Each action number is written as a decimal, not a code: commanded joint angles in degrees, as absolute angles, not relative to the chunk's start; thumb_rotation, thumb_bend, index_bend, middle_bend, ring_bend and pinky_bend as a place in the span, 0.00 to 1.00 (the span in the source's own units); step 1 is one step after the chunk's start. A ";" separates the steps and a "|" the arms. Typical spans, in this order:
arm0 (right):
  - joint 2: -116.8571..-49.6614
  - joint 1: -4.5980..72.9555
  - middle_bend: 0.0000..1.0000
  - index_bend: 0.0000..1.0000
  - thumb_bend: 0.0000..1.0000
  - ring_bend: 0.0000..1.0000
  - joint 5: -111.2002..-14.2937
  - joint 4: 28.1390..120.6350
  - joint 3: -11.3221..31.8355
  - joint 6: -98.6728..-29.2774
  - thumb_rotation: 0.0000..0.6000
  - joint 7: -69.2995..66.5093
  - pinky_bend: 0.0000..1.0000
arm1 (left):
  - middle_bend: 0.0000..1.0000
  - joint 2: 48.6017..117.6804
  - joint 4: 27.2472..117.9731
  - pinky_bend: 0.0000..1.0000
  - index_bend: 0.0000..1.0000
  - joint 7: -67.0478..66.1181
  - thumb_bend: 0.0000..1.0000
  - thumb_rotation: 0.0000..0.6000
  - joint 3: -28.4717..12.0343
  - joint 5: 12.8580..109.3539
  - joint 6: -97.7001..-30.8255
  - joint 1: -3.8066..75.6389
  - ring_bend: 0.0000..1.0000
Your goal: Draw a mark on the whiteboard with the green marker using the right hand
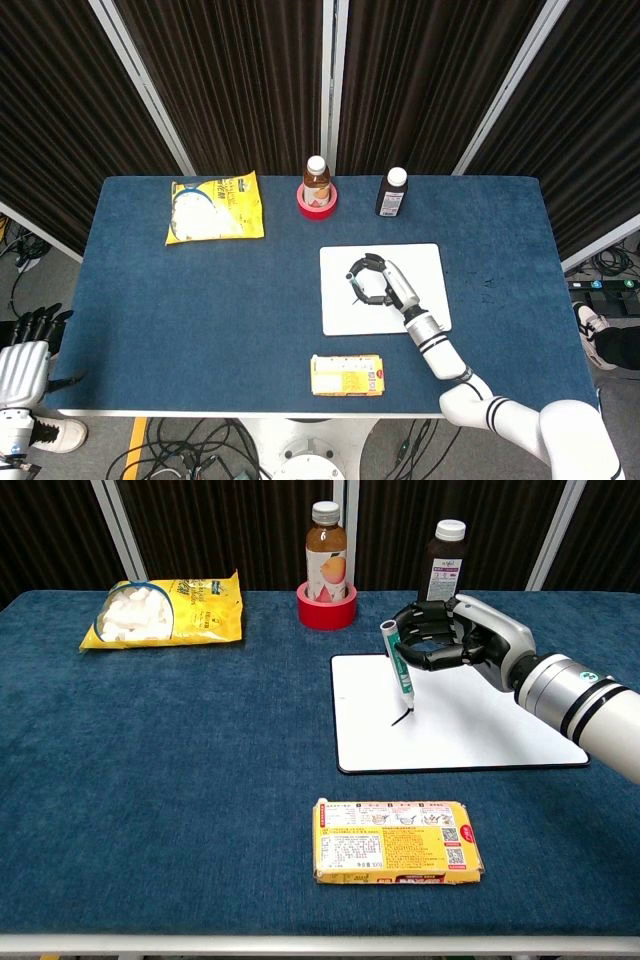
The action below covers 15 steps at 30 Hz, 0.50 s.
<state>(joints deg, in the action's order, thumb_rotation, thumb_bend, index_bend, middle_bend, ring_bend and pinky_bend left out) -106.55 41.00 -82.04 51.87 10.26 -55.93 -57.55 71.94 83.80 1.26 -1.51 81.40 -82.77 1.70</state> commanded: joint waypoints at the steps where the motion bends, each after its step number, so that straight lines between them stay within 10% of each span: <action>1: -107.46 41.55 0.56 0.59 0.53 0.32 -81.84 50.54 10.52 -55.19 1.00 -57.71 0.10 | 0.06 71.89 83.81 0.00 0.16 1.25 0.10 1.00 -1.50 81.26 -82.69 1.65 0.01; 15: -108.77 42.30 0.56 0.59 0.54 0.32 -82.72 47.75 9.84 -54.42 1.00 -58.51 0.10 | 0.06 72.04 83.68 0.00 0.16 1.27 0.10 1.00 -1.49 80.94 -82.28 1.63 0.01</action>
<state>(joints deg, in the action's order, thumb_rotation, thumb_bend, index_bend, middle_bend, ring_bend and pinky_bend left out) -108.93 42.42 -82.54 47.63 10.05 -54.36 -58.46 72.03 83.68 1.27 -1.49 80.94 -82.28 1.63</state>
